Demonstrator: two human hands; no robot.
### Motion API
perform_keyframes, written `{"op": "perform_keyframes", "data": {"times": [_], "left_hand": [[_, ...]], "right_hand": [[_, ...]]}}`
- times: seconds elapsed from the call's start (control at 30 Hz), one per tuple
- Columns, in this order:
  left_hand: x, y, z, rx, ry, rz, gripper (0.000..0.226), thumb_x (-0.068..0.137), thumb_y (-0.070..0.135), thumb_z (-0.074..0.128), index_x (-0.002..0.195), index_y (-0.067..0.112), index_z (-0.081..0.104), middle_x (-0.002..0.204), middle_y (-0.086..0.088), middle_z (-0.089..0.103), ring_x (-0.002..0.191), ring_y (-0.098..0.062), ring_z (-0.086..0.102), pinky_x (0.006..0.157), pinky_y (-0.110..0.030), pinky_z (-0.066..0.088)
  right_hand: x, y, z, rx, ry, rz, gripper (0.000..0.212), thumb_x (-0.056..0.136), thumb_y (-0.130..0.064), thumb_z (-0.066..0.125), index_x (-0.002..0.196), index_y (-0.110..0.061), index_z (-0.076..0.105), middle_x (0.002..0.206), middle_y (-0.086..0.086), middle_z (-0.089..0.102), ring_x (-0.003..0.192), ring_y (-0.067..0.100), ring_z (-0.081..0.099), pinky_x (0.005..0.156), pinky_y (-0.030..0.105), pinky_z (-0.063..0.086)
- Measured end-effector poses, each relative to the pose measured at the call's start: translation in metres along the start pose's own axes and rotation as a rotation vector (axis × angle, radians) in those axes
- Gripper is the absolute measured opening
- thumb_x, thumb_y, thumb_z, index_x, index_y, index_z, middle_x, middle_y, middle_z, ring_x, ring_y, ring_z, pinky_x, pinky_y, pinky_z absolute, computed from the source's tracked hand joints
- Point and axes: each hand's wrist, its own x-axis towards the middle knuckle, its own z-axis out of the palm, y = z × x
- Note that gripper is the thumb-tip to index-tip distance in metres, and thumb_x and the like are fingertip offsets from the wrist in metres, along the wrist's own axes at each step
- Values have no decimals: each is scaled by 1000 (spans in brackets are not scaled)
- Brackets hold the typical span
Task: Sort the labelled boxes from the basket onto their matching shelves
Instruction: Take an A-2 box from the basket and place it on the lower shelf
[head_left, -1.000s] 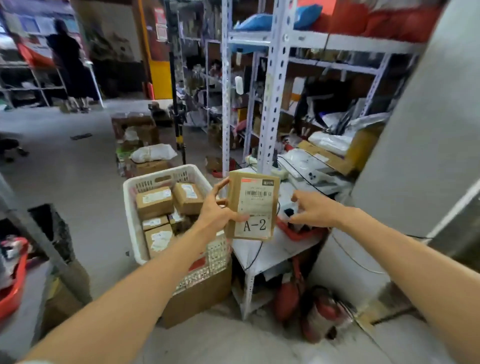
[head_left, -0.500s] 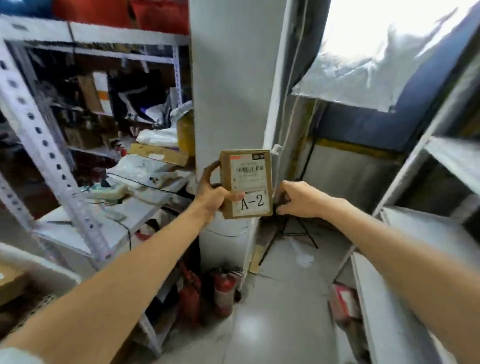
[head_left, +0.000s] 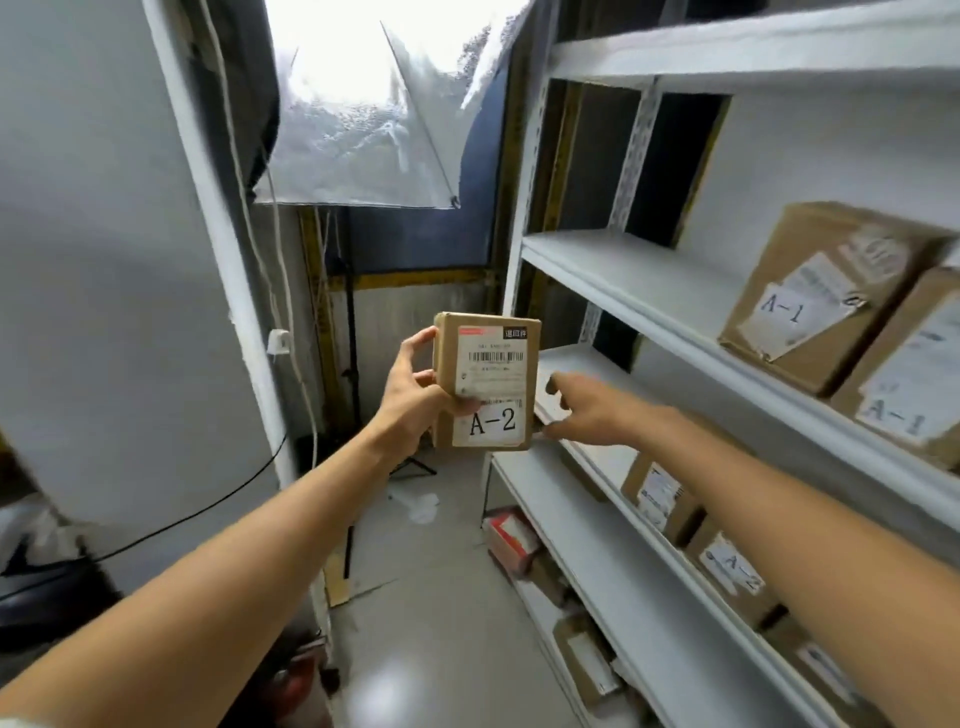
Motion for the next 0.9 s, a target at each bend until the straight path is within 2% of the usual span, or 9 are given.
{"op": "perform_keyframes", "data": {"times": [0.13, 0.3, 0.43, 0.47, 0.53, 0.6, 0.67, 0.8, 0.9], "left_hand": [[32, 2, 31, -13, -124, 15, 94, 65, -15, 70, 138, 32, 33, 105, -12, 70, 96, -22, 68, 63, -33, 56], [76, -2, 62, 3, -246, 42, 96, 64, -15, 73, 139, 31, 33, 107, -15, 69, 100, -26, 67, 75, -44, 58], [112, -21, 73, 11, -284, -33, 112, 64, -14, 75, 149, 28, 15, 118, -16, 62, 111, -30, 61, 91, -57, 50], [120, -29, 73, 29, -294, -53, 109, 65, -13, 76, 149, 25, 17, 121, -15, 61, 113, -31, 59, 93, -58, 49], [135, -49, 75, 72, -316, -70, 91, 64, -13, 76, 137, 21, 34, 119, -13, 62, 114, -31, 60, 92, -56, 51], [148, -71, 76, 92, -310, -103, 78, 63, -13, 77, 125, 19, 41, 115, -10, 64, 113, -30, 61, 84, -48, 56], [162, -93, 78, 87, -279, -143, 77, 61, -13, 78, 122, 17, 41, 114, -10, 63, 112, -29, 60, 80, -40, 56], [185, -127, 84, 156, -295, -148, 82, 58, -3, 85, 124, 17, 41, 118, -6, 59, 113, -23, 57, 94, -46, 52], [206, -148, 93, 238, -337, -131, 87, 53, 9, 91, 125, 18, 44, 115, 1, 59, 111, -21, 58, 96, -45, 51]], "right_hand": [[-2, 31, -9, -14, 36, 156, 65, 85, -38, 69, 139, -14, 40, 137, 7, 50, 119, 25, 52, 97, 38, 47], [11, 63, -16, 4, 67, 253, 68, 86, -35, 67, 143, -13, 36, 140, 9, 48, 124, 26, 50, 99, 36, 45], [31, 88, -11, 43, 105, 306, 68, 85, -33, 69, 142, -11, 37, 139, 11, 48, 124, 26, 50, 96, 34, 44], [35, 94, -7, 47, 102, 315, 68, 85, -33, 69, 142, -11, 38, 140, 11, 47, 124, 26, 49, 96, 33, 44], [46, 105, 1, 54, 89, 332, 68, 85, -33, 69, 141, -10, 38, 140, 11, 47, 125, 25, 49, 97, 33, 43], [57, 115, 9, 70, 75, 345, 68, 85, -32, 69, 141, -11, 38, 141, 11, 46, 124, 25, 49, 97, 33, 43], [66, 124, 16, 88, 75, 349, 67, 85, -32, 69, 142, -11, 38, 141, 10, 46, 124, 24, 49, 95, 30, 42], [81, 139, 31, 105, 60, 372, 66, 86, -30, 67, 142, -11, 39, 139, 8, 48, 124, 21, 49, 93, 29, 42], [92, 150, 45, 92, 26, 396, 63, 87, -30, 66, 140, -12, 39, 140, 8, 47, 123, 20, 48, 92, 29, 44]]}}
